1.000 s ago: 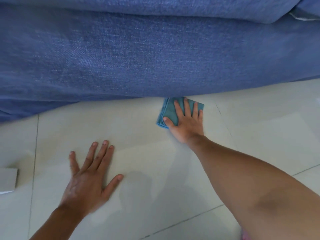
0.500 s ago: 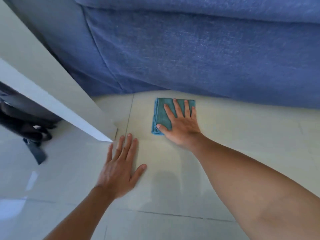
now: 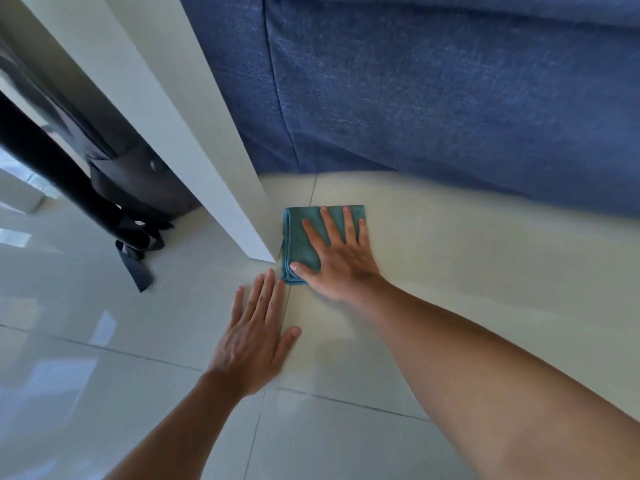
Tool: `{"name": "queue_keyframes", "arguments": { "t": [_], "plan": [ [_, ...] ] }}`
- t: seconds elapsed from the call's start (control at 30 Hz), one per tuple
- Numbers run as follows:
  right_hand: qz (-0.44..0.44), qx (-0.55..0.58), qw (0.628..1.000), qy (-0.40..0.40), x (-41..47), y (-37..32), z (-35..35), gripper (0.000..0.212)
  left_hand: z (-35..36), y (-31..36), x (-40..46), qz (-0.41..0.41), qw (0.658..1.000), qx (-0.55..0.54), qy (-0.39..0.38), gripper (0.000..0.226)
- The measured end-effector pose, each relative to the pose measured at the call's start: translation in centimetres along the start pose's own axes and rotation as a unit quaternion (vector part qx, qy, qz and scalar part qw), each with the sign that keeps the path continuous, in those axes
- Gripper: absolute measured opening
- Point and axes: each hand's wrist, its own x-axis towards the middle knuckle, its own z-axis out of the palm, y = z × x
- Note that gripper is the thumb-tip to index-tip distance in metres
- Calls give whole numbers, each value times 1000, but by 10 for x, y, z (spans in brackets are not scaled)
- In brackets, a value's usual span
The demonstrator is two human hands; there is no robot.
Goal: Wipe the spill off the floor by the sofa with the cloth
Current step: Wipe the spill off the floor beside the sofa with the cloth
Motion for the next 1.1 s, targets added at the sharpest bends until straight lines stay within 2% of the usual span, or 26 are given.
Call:
{"name": "queue_keyframes", "arguments": {
  "t": [0.27,0.5,0.8,1.1],
  "plan": [
    [-7,15,1000,18,-64,-21,22,88,1,-3,-7,-9,997,-81,13,75],
    [-15,30,999,17,-114,-35,29,85,-4,-4,-14,-23,996,-86,-6,73],
    [24,45,999,15,-179,-47,40,89,4,10,-39,-58,997,-50,-12,74],
    [69,59,996,22,-244,-37,47,87,6,43,-20,8,1000,-20,-11,68]
  ]
}}
